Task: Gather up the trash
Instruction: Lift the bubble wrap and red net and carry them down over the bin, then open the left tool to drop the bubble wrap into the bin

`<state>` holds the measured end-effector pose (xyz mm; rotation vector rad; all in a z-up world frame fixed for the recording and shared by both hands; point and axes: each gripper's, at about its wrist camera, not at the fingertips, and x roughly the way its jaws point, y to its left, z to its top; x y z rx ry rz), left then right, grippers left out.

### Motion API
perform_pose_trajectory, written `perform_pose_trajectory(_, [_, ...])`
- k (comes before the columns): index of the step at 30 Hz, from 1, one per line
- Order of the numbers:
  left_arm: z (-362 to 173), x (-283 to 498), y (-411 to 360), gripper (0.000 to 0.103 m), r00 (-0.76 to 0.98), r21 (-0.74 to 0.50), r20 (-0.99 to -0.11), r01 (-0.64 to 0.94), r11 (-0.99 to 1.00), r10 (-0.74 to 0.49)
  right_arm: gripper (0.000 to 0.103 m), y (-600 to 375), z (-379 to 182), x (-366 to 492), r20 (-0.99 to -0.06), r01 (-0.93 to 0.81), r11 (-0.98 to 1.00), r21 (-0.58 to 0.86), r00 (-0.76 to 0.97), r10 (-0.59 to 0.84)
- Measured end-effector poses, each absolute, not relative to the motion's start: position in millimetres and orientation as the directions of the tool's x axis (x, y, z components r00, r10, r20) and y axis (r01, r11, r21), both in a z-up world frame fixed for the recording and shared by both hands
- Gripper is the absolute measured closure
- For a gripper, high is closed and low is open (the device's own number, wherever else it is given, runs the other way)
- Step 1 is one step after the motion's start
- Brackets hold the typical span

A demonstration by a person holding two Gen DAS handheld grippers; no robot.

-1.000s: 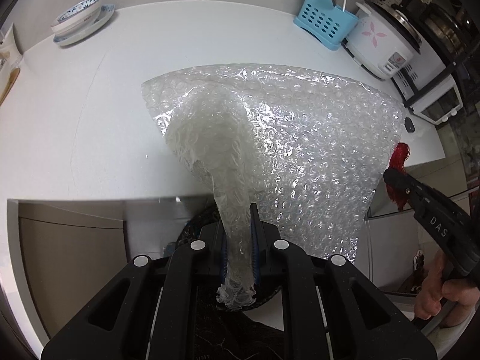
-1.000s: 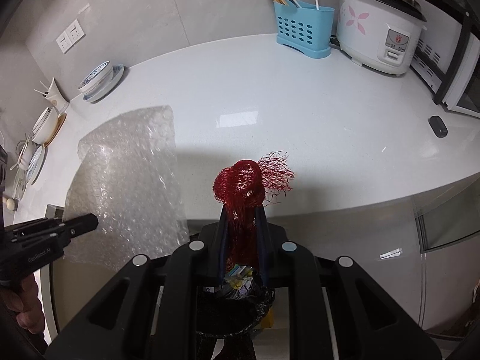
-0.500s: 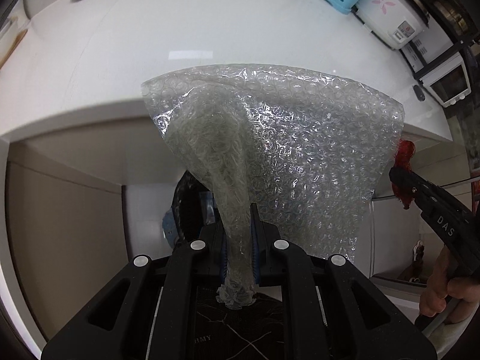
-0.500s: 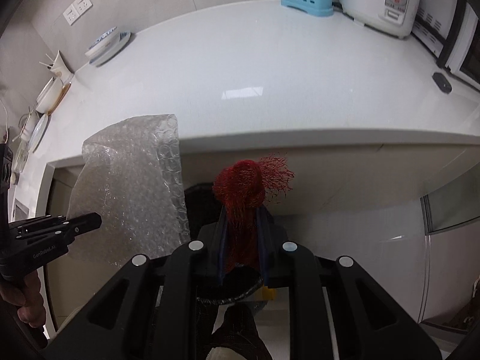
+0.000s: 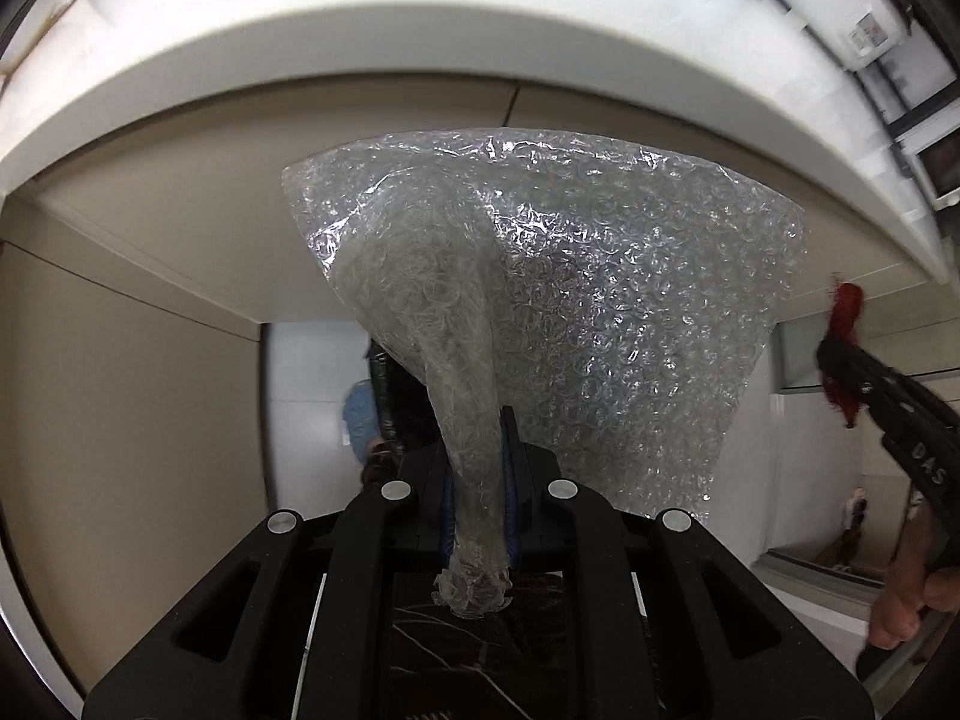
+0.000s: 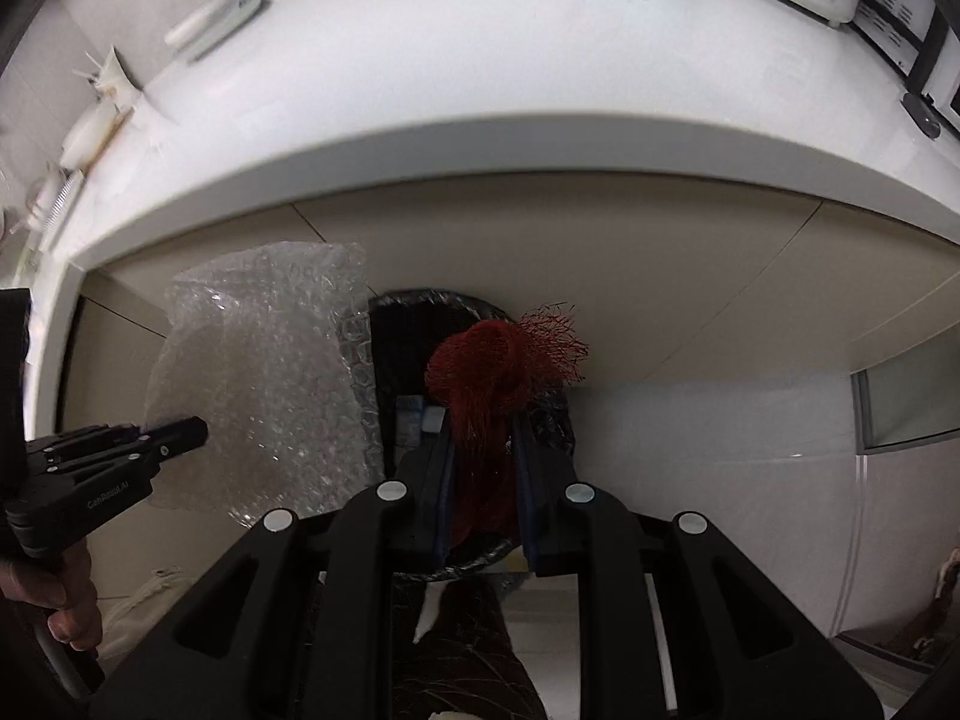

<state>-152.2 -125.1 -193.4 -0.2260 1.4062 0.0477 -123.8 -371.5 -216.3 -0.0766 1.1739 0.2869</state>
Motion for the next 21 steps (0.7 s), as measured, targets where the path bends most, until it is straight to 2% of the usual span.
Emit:
perform_pose_trajectory(10, [-230,-139,-137,0.091,0.123,-0.068,-0.991,-0.172,0.983,-0.047,0.087,-366,-233,-121,-0.934,-0.247,0.966,0.079,0.319,0.159])
perform_pose_trajectory(21, [-230,-127,-161,0.082,0.149,-0.049,-0.988,-0.126,0.991,-0.030,0.087,-354,-238,-121,-0.942,-0.231,0.970,0.072,0.303,0.142])
